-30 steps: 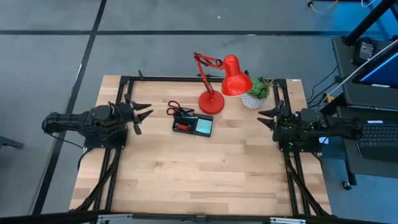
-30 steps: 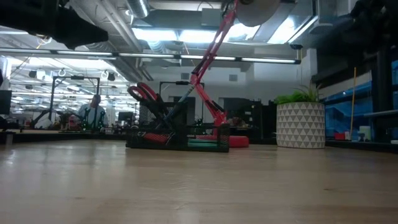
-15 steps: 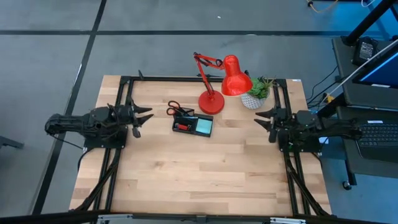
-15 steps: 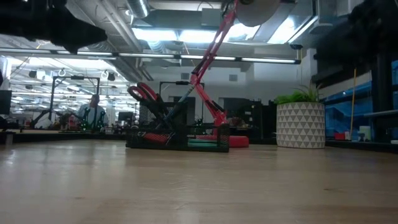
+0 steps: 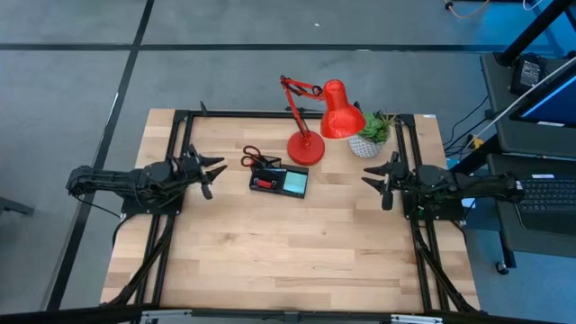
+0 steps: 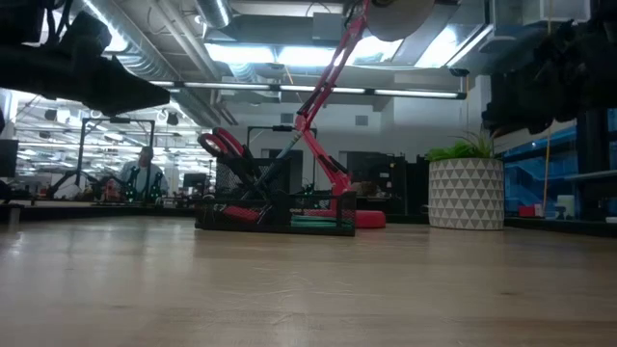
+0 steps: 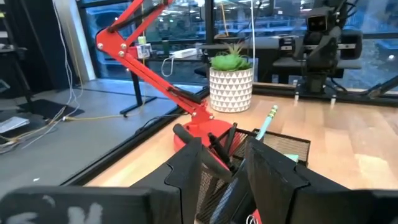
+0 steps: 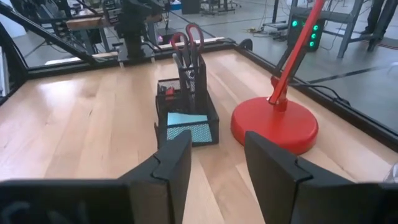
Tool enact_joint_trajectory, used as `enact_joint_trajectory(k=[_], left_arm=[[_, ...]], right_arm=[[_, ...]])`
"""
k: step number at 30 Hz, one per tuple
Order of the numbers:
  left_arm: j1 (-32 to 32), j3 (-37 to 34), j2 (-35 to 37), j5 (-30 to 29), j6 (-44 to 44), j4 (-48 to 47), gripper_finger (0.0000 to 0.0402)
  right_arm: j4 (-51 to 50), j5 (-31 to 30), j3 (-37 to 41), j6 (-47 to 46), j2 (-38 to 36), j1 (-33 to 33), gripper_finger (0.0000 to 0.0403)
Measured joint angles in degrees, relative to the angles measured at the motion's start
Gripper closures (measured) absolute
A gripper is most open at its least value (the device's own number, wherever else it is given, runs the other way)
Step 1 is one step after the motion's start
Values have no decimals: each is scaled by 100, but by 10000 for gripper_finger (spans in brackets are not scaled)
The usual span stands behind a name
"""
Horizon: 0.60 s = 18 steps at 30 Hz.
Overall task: Pick and place office supplies into organizer
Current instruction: Return to Home Position
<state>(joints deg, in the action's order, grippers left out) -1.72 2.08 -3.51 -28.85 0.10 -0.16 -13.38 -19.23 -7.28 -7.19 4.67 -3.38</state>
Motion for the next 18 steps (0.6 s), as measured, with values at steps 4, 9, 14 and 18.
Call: enact_joint_trajectory(k=[4,9,14,18], left_arm=[[0,-85,1,24,23,223,284],[0,-102,0,-47,115,280,284],[0,-102,0,-366,478,284,284],[0,-102,0,-528,711,295,284]], right_arm=[[210,0,173,18,0,0,251],[260,-1,212,24,-1,0,251],[242,-12,212,50,-7,0,251],[244,-15,212,293,-7,0,251]])
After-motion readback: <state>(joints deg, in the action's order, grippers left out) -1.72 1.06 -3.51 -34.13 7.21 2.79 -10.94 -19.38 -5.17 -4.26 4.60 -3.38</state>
